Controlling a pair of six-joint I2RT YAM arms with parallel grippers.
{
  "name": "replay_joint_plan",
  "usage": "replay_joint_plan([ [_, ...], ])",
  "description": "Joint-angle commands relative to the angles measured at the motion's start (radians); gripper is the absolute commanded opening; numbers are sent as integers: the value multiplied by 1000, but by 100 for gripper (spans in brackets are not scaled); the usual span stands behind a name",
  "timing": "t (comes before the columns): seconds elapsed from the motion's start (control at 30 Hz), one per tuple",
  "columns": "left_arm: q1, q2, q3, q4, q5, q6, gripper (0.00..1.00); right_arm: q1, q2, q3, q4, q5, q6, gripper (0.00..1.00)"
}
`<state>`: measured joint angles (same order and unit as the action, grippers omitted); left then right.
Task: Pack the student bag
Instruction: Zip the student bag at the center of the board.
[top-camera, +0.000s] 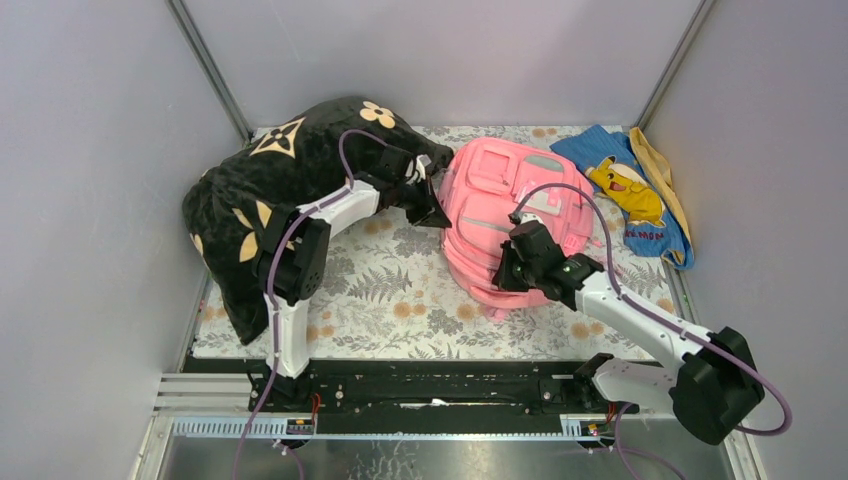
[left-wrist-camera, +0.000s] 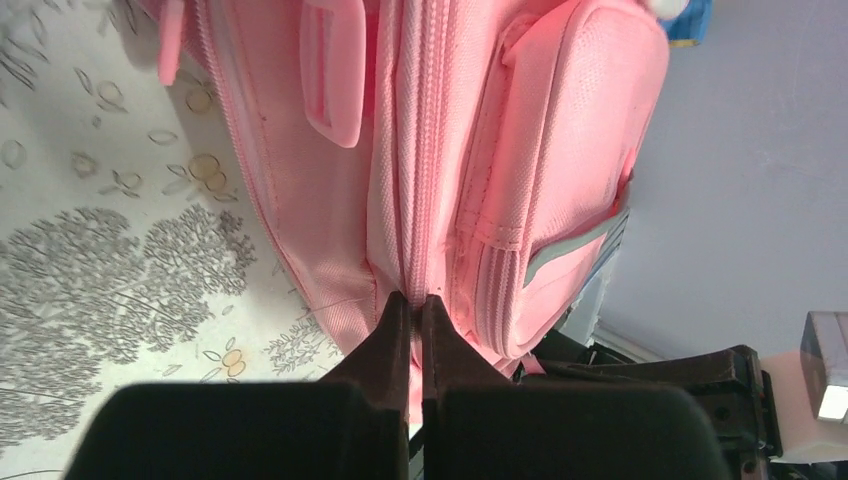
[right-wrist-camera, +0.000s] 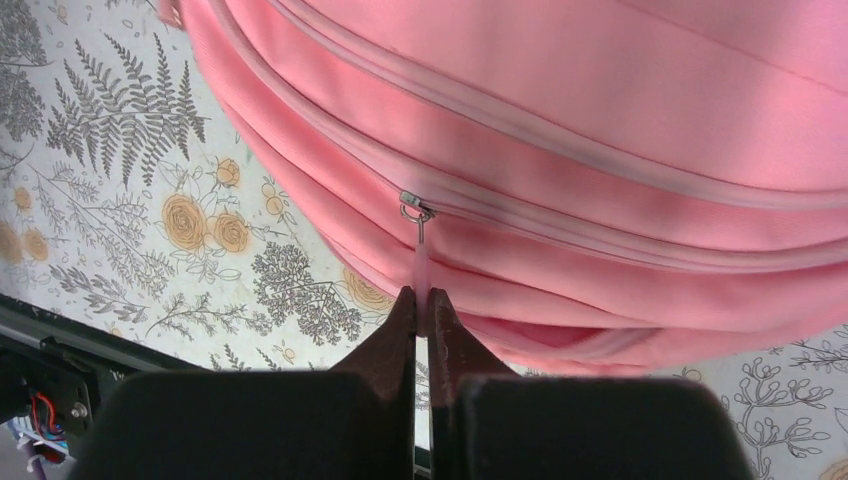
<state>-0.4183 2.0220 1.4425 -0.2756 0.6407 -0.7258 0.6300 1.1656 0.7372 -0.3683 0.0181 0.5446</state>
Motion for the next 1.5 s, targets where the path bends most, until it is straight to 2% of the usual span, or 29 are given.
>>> replay_joint_plan([
  [0.0, 94, 43, 169, -4, -132, 76, 0, 9, -38, -35, -174, -2, 4, 0],
  [0.07, 92, 69, 240, -68, -152, 108, 0, 9, -23, -19, -156, -16, 17, 0],
  [0.1, 90, 71, 259, -96, -156, 119, 8, 9, -18, -9, -146, -17, 24, 0],
  [0.13, 83, 60, 265, -119, -165, 132, 23, 9, -14, 2, -136, -17, 30, 0],
  [0.23, 39, -64, 206, -165, -288, 172, 52, 9, 0, 36, -106, -17, 43, 0],
  [0.33, -25, -199, 101, -180, -380, 138, 60, 10, 25, 52, -70, -30, 51, 0],
  [0.4, -67, -268, 21, -180, -416, 75, 61, 9, 38, 48, -35, -64, 57, 0],
  [0.5, -143, -336, -118, -79, -398, -50, 61, 9, 56, 49, -6, -85, 60, 0],
  [0.73, -312, -301, -238, 53, -497, -232, 62, 10, 52, 71, -14, -80, 36, 0],
  [0.97, -332, -257, -314, 208, -555, -352, 50, 8, 34, 68, -23, -78, 29, 0],
  [1.07, -332, -259, -331, 241, -564, -376, 49, 8, 23, 68, -23, -82, 28, 0],
  [1.2, -333, -255, -327, 242, -562, -386, 50, 9, 3, 67, -15, -101, 26, 0],
  [1.47, -358, -214, -330, 216, -560, -421, 61, 9, -17, 69, 3, -107, 29, 0],
])
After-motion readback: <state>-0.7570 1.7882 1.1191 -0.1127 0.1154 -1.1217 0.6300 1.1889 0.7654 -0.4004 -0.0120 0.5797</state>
